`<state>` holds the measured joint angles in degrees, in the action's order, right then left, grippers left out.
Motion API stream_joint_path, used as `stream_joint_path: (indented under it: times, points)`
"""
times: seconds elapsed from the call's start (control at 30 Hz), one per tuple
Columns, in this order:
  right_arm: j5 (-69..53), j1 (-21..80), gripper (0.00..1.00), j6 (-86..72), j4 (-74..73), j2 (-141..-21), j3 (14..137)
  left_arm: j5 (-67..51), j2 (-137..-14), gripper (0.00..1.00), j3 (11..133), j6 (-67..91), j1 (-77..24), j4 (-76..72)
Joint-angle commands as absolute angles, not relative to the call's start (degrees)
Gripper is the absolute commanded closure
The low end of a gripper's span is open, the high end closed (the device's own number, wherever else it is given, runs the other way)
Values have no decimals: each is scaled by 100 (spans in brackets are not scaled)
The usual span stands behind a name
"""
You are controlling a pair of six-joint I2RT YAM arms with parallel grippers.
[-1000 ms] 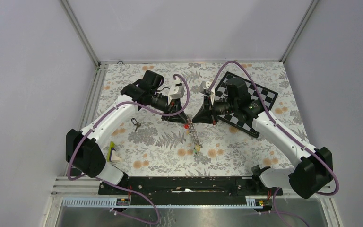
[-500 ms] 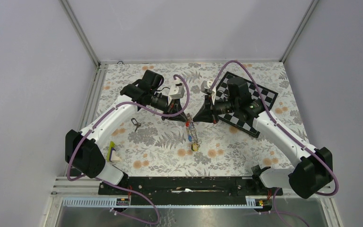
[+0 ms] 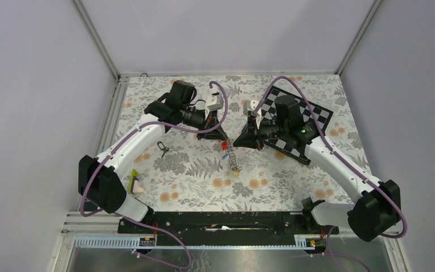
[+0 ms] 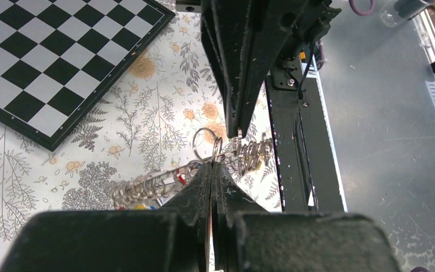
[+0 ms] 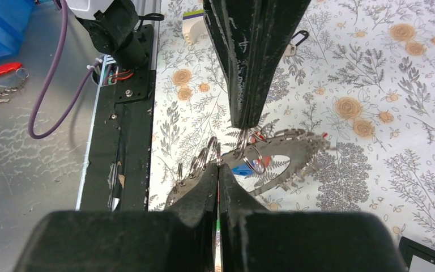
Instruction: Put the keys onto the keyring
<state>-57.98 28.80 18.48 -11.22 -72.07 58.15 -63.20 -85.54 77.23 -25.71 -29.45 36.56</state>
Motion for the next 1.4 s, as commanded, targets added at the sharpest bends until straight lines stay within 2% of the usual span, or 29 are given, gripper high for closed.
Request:
stream_joint_path:
  times: [0.0, 0.1, 0.27, 0.6, 0.67, 0.77, 0.8, 0.93, 1.0, 1.07, 1.13, 1.27, 1.3, 1.37]
  points:
    - [-6037, 2842, 96, 2012, -955, -6939, 5783, -6119, -8343, 100, 7757, -2093, -2927, 2953]
    - [-6034, 2831, 99, 2005, -954, -6940, 5794, -6149, -8349, 100, 7732, -2079, -2927, 2962]
    - [-6011, 2813, 97, 2011, -958, -6923, 5751, -6286, -8245, 100, 7644, -2248, -2927, 2956]
    - [-5876, 2669, 75, 1956, -952, -6823, 5781, -6249, -8214, 100, 7727, -2689, -2927, 3364]
    - [-5873, 2643, 74, 1936, -951, -6817, 5796, -6255, -8210, 100, 7721, -2689, -2926, 3364]
    - [-5835, 2605, 96, 1925, -956, -6807, 5797, -6161, -8210, 100, 7666, -2758, -2927, 3366]
    - [-5809, 2590, 100, 1929, -957, -6796, 5774, -6102, -8221, 100, 7626, -2823, -2927, 3382]
    - [-5605, 2517, 100, 2064, -1017, -6698, 5625, -5592, -8296, 100, 7465, -3262, -2918, 3744]
    - [-5452, 2514, 100, 2284, -1218, -6663, 5614, -5146, -8359, 93, 7355, -3436, -2918, 3933]
    - [-5262, 2497, 100, 2388, -1289, -6599, 5562, -4783, -8378, 79, 7177, -3568, -2918, 4051]
    - [-5150, 2450, 96, 2452, -1298, -6514, 5462, -4465, -8330, 70, 6957, -3630, -2917, 4078]
    - [-4897, 2274, 79, 2465, -1286, -6353, 5352, -3796, -8350, 40, 6646, -3359, -2926, 3935]
    - [-4829, 2233, 74, 2465, -1286, -6321, 5328, -3620, -8407, 35, 6603, -3188, -2927, 3848]
    - [-4684, 2179, 67, 2449, -1285, -6245, 5300, -3355, -8586, 33, 6603, -2839, -2926, 3691]
